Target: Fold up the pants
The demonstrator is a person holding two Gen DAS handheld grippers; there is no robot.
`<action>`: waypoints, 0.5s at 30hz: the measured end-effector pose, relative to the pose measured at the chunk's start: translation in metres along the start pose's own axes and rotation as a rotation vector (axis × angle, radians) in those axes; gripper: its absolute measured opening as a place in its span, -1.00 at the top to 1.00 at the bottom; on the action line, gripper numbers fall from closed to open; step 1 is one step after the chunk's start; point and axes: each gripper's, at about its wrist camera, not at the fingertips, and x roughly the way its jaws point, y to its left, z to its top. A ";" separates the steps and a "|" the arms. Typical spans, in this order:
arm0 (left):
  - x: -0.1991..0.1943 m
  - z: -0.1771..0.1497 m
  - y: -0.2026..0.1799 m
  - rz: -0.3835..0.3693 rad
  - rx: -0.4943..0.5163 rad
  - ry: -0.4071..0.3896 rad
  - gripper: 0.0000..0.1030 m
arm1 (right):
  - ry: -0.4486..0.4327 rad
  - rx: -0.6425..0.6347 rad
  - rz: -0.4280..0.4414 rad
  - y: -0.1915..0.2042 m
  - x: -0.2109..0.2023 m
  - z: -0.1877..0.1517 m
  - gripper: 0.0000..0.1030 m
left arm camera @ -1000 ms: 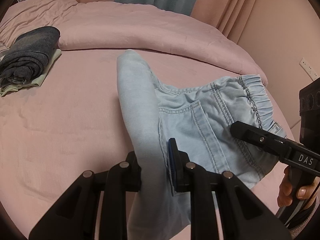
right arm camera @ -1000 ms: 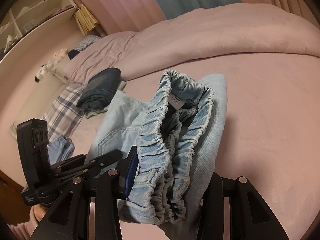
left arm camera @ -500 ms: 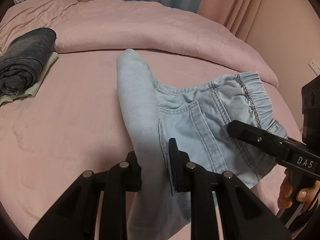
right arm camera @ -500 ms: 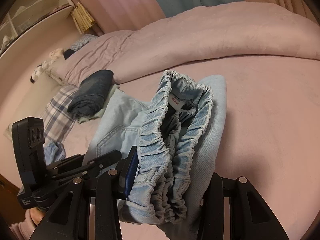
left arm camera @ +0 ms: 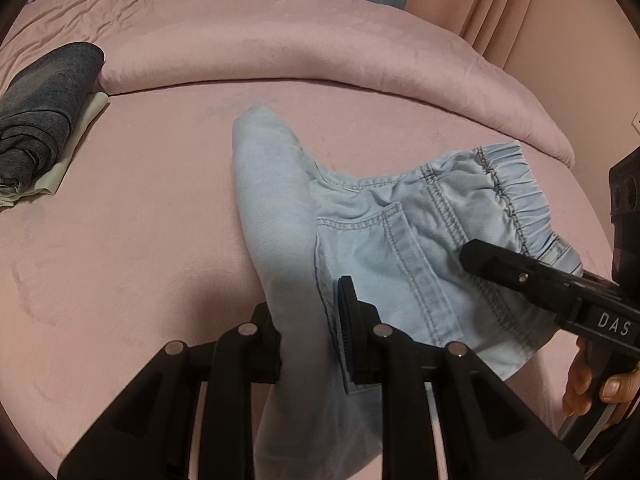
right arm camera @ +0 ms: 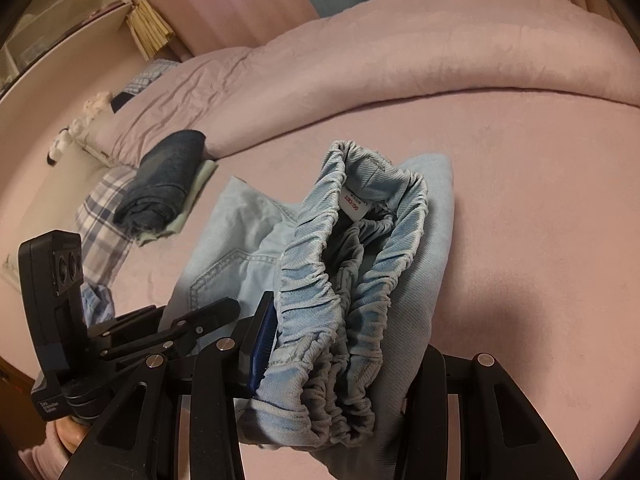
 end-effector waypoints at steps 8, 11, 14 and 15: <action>0.008 -0.001 0.011 0.041 0.016 0.023 0.45 | 0.057 0.000 -0.086 -0.012 0.010 -0.002 0.07; 0.007 -0.003 0.014 0.058 0.026 0.025 0.26 | 0.071 0.026 -0.118 -0.020 0.010 -0.004 -0.14; 0.000 -0.005 0.015 0.090 0.038 0.015 0.11 | 0.067 0.070 -0.120 -0.030 0.002 -0.007 -0.25; -0.004 -0.006 0.016 0.102 0.042 0.003 0.10 | 0.060 0.077 -0.122 -0.032 -0.003 -0.008 -0.26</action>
